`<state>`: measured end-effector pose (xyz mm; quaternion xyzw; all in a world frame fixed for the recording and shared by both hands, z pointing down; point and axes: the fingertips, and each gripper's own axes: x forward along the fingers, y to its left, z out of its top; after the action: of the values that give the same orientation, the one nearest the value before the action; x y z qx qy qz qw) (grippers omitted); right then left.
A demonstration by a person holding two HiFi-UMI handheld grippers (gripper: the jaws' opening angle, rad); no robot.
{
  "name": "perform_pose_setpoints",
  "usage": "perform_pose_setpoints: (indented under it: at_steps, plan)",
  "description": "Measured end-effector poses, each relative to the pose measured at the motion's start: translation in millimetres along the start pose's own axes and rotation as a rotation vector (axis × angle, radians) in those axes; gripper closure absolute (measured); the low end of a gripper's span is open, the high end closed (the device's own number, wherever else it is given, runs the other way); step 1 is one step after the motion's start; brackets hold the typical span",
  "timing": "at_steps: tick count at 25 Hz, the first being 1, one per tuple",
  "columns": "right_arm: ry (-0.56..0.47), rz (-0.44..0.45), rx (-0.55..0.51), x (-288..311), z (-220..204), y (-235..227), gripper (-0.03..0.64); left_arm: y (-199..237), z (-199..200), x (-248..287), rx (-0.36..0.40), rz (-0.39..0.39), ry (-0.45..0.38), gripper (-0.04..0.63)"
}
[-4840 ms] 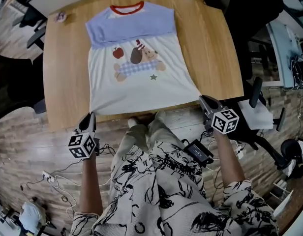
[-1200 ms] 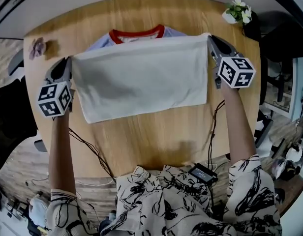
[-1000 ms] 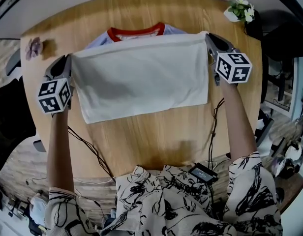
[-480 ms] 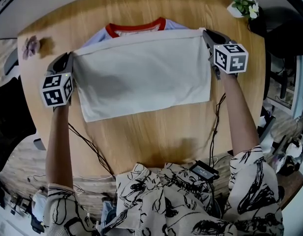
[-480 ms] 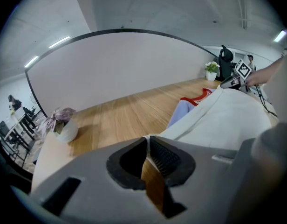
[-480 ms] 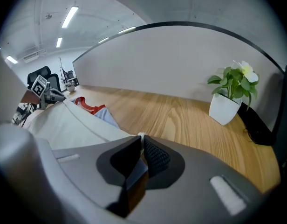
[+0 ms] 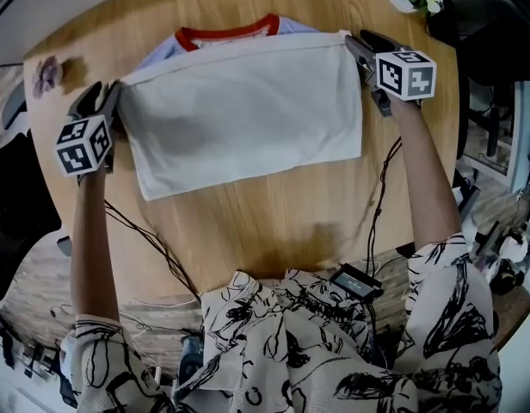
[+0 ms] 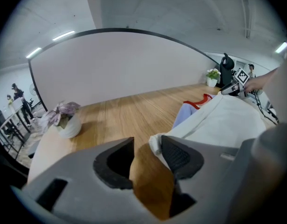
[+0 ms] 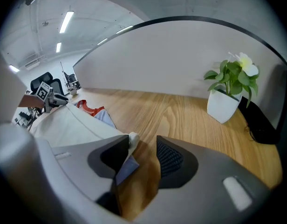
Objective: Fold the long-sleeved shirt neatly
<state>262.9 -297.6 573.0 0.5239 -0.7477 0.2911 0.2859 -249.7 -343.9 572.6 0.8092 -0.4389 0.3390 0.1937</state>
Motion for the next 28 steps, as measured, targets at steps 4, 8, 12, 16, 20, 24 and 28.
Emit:
perform_pose_setpoints:
  at_steps: [4,8,12,16,20,24,28]
  plan:
    - [-0.002,0.03,-0.012,-18.4,8.6,-12.2,0.389,14.0,-0.1,-14.2,0.056,0.028,0.002,0.351]
    - [0.012,0.047,0.022,-36.6,12.7,-36.3,0.387,26.6,-11.5,-22.0,0.083,0.023,0.047,0.354]
    - [-0.007,0.014,-0.04,-51.7,25.2,-54.7,0.394,42.3,-2.2,-37.3,0.102,0.048,0.002,0.364]
    - [-0.081,0.1,-0.389,-64.4,51.0,-18.1,0.394,4.4,34.7,-57.5,0.426,-0.05,-0.112,0.357]
    - [-0.06,0.284,-0.744,-56.0,48.9,44.2,0.391,-41.3,37.0,-55.4,0.864,-0.164,-0.089,0.36]
    - [0.002,0.372,-0.949,-36.7,30.2,78.4,0.39,-48.1,21.0,-31.4,1.019,-0.238,-0.015,0.385]
    - [0.1,0.378,-1.081,-14.3,9.0,85.9,0.39,-44.5,8.6,-10.2,1.088,-0.281,0.06,0.399]
